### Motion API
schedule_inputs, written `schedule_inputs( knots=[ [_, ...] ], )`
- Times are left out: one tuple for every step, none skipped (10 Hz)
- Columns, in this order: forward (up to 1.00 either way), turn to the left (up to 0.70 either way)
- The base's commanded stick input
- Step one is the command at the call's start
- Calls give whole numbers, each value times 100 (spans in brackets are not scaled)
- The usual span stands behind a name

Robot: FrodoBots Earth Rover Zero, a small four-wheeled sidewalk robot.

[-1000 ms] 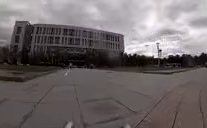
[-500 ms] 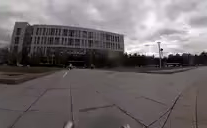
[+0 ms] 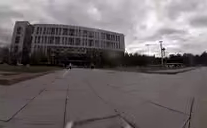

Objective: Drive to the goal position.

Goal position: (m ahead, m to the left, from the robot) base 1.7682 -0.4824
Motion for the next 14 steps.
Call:
schedule_inputs(
  knots=[
    [70, 0],
    [70, 0],
    [70, 0],
    [70, 0],
    [70, 0],
    [70, 0],
    [70, 0],
    [70, 0],
    [70, 0],
    [70, 0],
    [70, 0],
    [70, 0],
    [70, 0],
    [34, 0]
  ],
)
